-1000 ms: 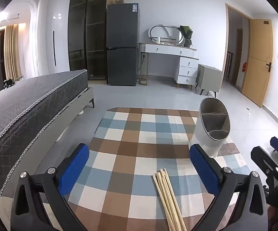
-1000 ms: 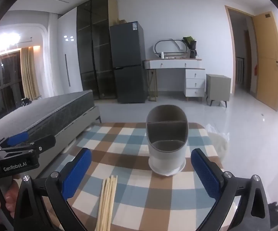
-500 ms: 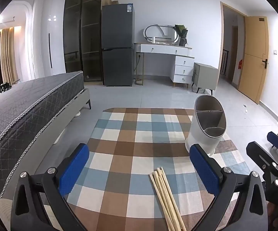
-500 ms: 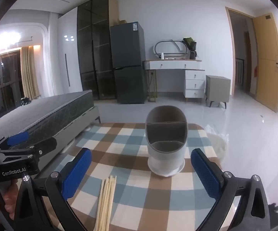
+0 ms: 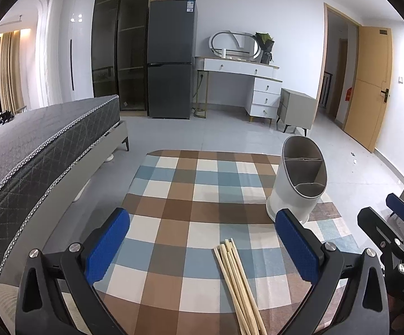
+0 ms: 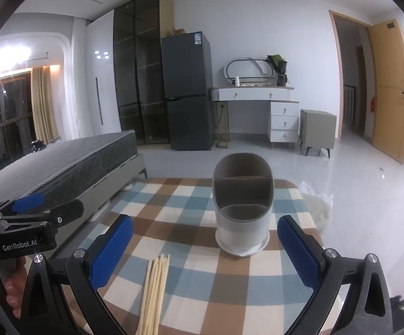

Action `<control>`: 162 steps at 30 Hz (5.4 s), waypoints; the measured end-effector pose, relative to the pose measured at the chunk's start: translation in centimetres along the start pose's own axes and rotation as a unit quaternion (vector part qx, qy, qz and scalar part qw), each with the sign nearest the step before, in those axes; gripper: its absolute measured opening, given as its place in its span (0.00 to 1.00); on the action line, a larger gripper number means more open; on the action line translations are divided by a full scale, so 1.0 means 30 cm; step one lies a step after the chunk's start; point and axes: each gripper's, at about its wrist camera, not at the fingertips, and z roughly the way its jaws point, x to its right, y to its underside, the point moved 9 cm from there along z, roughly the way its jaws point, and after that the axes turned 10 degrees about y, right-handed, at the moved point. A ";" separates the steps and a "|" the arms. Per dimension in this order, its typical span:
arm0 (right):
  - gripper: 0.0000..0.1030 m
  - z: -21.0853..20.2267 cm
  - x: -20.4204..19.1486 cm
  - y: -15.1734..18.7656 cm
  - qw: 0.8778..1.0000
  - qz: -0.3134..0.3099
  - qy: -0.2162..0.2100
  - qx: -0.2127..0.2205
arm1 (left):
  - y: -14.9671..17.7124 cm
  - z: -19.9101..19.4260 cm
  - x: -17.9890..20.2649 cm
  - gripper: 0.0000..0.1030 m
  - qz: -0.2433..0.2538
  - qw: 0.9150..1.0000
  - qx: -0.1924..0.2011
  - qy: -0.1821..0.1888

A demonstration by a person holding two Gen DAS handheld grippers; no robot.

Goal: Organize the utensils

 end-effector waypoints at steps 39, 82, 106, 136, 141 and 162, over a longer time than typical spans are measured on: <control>1.00 -0.006 -0.013 0.003 1.000 -0.008 0.002 0.000 | 0.002 -0.009 -0.012 0.98 -0.012 1.000 -0.004 0.012; 0.20 0.572 -0.350 0.488 0.892 -0.122 -0.139 -0.412 | 0.205 0.199 -0.392 0.98 -0.232 0.951 -0.201 -0.027; 0.02 0.485 -0.115 0.227 0.940 0.085 -0.177 -0.278 | 0.387 0.379 -0.160 0.98 -0.146 0.938 -0.314 0.007; 0.20 0.451 0.072 0.175 0.936 0.158 -0.163 -0.270 | 0.468 0.430 -0.183 0.76 -0.107 0.928 -0.353 -0.056; 0.20 0.442 0.076 0.167 0.939 0.151 -0.162 -0.264 | 0.461 0.431 -0.166 0.76 -0.124 0.925 -0.358 -0.038; 0.21 0.425 0.100 0.159 0.941 0.149 -0.153 -0.262 | 0.425 0.474 -0.137 0.45 -0.083 0.928 -0.361 -0.039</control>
